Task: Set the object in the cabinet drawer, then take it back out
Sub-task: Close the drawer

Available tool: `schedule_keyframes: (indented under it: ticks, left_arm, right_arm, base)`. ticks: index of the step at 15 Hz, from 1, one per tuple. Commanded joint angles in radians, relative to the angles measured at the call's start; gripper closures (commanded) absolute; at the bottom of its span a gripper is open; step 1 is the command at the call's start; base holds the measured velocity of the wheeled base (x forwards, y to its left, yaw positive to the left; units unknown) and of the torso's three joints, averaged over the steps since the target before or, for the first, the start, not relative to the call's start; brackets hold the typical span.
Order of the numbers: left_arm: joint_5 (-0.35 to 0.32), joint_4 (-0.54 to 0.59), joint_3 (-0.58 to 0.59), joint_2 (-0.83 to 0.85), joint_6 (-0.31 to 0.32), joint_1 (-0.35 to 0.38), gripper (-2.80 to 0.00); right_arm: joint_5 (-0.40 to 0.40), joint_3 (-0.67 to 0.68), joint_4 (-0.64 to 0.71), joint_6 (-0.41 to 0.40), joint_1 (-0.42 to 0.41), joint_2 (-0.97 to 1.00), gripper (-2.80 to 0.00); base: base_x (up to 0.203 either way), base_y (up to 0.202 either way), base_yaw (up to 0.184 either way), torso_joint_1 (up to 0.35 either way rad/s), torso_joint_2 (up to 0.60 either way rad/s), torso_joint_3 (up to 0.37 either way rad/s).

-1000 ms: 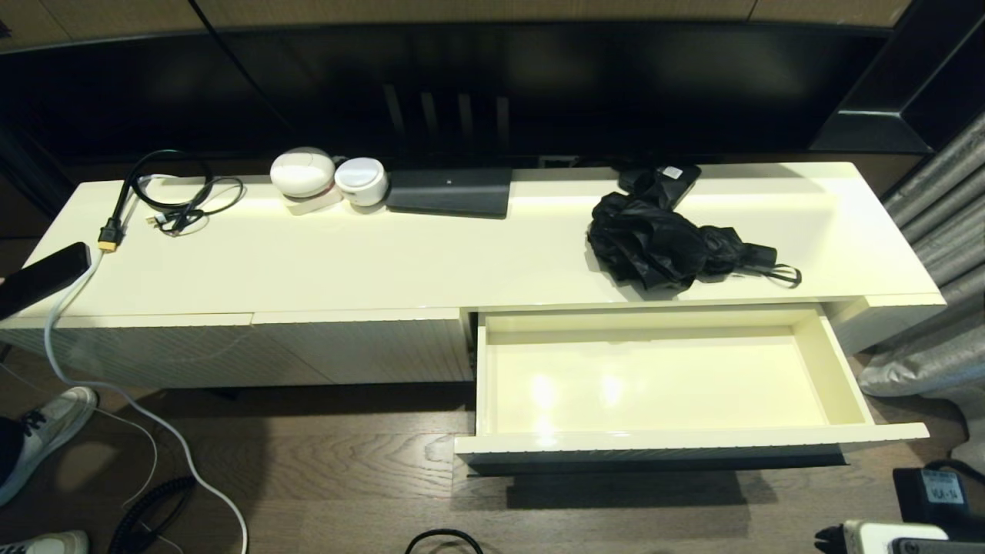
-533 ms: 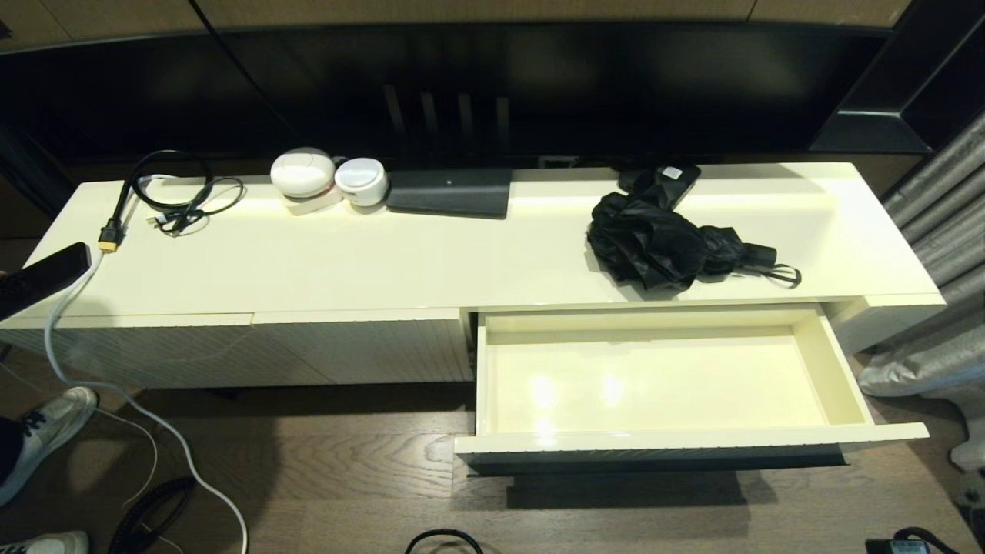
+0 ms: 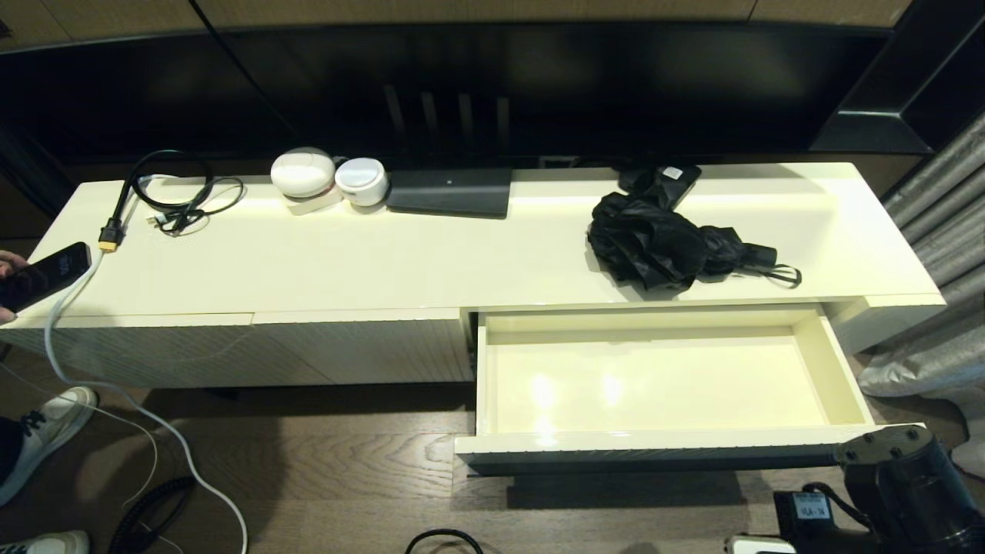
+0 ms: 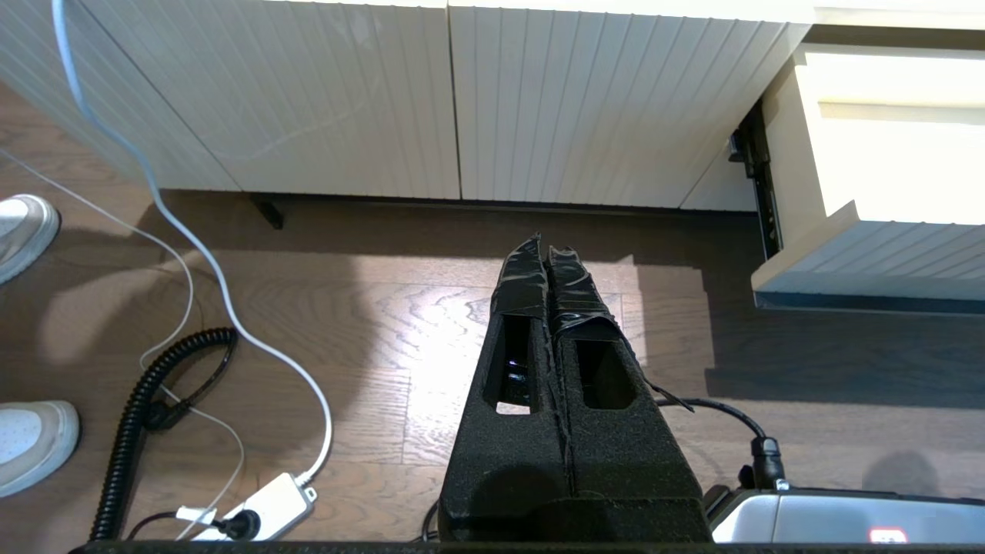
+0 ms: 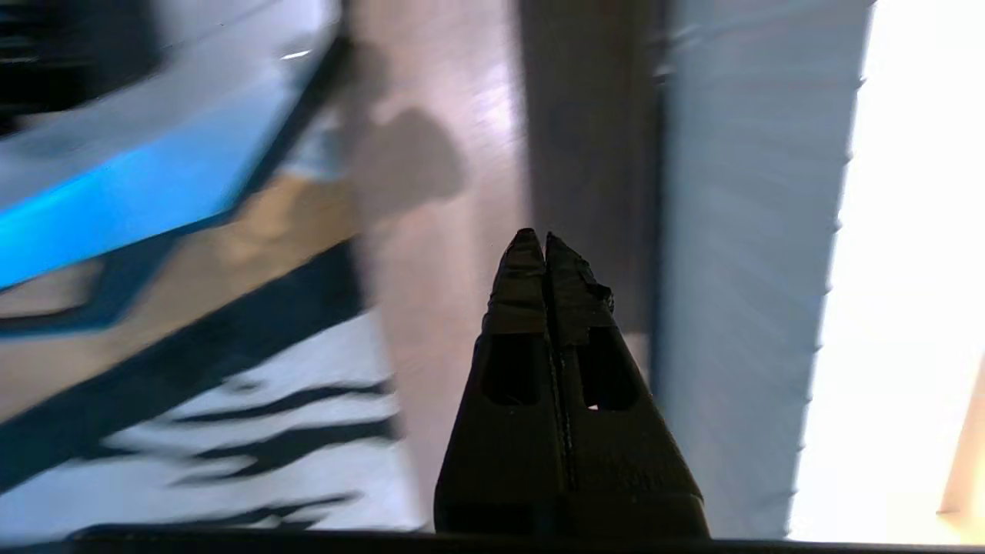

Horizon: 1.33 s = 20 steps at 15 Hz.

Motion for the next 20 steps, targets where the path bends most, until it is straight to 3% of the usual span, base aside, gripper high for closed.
schedule_keyframes:
  ticks: [1,4,13,20]
  left_arm:
    - [0.001,0.0,0.0,0.0,0.0,0.0,0.0]
    - [0.001,0.0,0.0,0.0,0.0,0.0,0.0]
    - [0.001,0.0,0.0,0.0,0.0,0.0,0.0]
    - [0.001,0.0,0.0,0.0,0.0,0.0,0.0]
  right_arm:
    - [-0.017,0.012,-0.087,-0.045,-0.013,0.073,0.0]
    - [-0.067,0.012,-0.175,-0.05,-0.024,0.093,0.0]
    - [-0.15,0.021,-0.24,-0.09,-0.044,0.12,0.0]
    - [-0.151,0.026,-0.511,-0.088,-0.044,0.29,0.0]
  base:
    - [0.0,0.0,0.0,0.0,0.0,0.0]
    - [0.0,0.0,0.0,0.0,0.0,0.0]
    - [0.0,0.0,0.0,0.0,0.0,0.0]
    - [0.0,0.0,0.0,0.0,0.0,0.0]
